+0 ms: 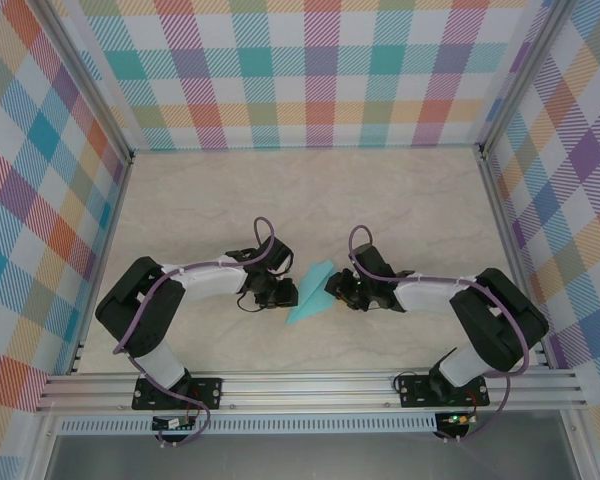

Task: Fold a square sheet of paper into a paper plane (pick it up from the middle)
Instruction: Turn over the paper at the bottom-center of the table.

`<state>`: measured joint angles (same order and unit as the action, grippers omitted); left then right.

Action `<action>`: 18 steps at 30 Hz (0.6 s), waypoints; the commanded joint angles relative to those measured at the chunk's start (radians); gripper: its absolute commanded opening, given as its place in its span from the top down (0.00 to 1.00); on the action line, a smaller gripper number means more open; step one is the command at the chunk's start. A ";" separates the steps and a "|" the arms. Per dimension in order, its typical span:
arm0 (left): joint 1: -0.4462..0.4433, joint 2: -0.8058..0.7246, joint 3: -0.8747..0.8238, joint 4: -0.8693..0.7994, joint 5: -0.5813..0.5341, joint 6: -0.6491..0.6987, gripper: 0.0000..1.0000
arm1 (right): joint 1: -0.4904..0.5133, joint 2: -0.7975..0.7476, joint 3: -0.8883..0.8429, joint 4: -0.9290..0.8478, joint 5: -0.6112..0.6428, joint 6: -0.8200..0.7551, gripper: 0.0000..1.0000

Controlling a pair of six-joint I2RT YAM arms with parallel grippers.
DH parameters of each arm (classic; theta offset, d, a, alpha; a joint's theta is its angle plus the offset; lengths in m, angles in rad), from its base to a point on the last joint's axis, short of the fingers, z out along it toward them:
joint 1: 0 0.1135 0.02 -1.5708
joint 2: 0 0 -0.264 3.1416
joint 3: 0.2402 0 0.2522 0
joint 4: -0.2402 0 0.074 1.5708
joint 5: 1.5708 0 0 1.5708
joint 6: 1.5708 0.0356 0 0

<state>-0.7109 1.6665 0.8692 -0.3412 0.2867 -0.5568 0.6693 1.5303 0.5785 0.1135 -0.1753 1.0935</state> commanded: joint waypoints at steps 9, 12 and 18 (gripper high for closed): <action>-0.004 0.033 0.004 0.021 0.035 0.005 0.78 | 0.010 0.014 0.010 0.163 -0.075 0.037 0.62; -0.004 0.036 0.004 0.021 0.036 0.005 0.78 | 0.010 0.004 0.012 0.161 -0.076 0.036 0.62; -0.003 0.034 0.006 0.021 0.037 0.005 0.78 | 0.010 0.014 0.013 0.182 -0.072 0.034 0.60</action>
<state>-0.7101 1.6672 0.8692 -0.3416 0.2867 -0.5568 0.6754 1.5333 0.5797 0.2455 -0.2333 1.1202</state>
